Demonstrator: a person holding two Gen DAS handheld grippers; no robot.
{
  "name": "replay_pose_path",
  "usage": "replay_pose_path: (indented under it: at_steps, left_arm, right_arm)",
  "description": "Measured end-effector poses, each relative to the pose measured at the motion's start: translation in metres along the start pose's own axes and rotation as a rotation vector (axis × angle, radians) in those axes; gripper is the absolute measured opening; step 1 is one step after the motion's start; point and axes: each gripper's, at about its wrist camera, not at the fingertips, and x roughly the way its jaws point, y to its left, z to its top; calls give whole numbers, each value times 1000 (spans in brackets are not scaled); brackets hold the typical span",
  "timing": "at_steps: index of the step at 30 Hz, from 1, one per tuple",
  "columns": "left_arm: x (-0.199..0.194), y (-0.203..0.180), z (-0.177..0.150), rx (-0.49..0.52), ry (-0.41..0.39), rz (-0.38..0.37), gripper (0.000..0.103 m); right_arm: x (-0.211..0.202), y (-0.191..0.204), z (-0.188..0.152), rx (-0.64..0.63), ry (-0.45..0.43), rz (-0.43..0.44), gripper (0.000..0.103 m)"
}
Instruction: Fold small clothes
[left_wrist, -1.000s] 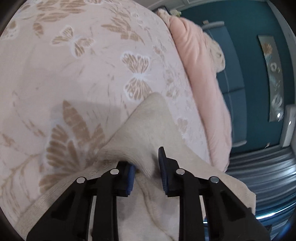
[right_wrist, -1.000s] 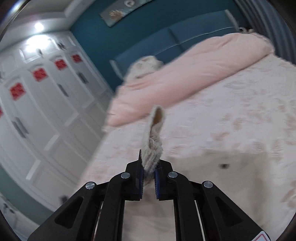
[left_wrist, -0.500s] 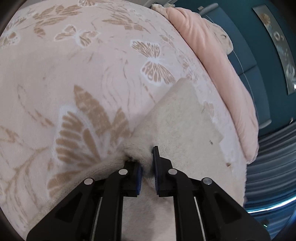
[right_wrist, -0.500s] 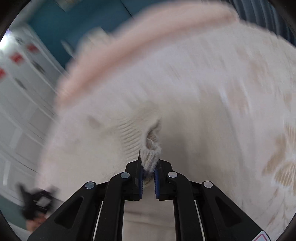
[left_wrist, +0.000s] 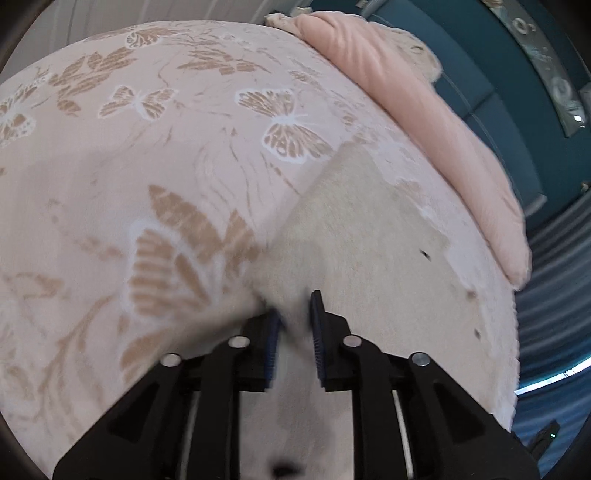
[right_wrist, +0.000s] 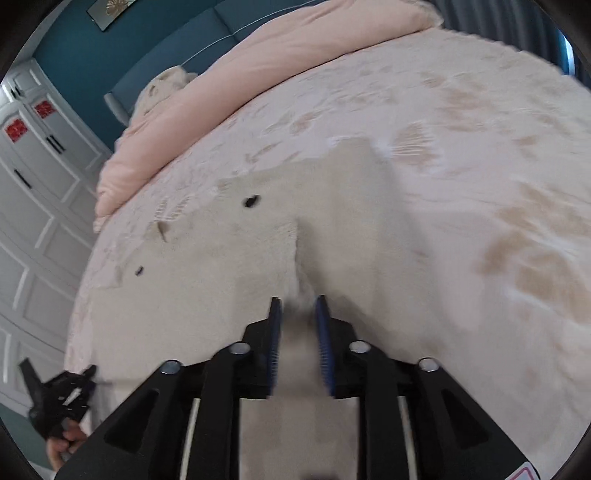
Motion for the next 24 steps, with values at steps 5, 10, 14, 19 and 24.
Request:
replay_pose_path:
  at_steps: [5,10,14,19,24]
  left_arm:
    - [-63,34,-35,82,28,25,55]
    - [-129,86,-95,146,72,86,70]
    - [-159,103,-139,148,99,17,89]
    - [-162,94,-163,117,67,-25,98]
    - [-148,83,-155,63,54,-19,98]
  right_arm:
    - [-80,-51,-66,-30,-25,-83,58]
    - [-150,-105,-156,-28,68,-176,64]
    - [-175,-129,-209,76,136,-83,71]
    - [-171,-100,-225,70,123,7,78]
    - [-153,-62,-226,46,132,75,81]
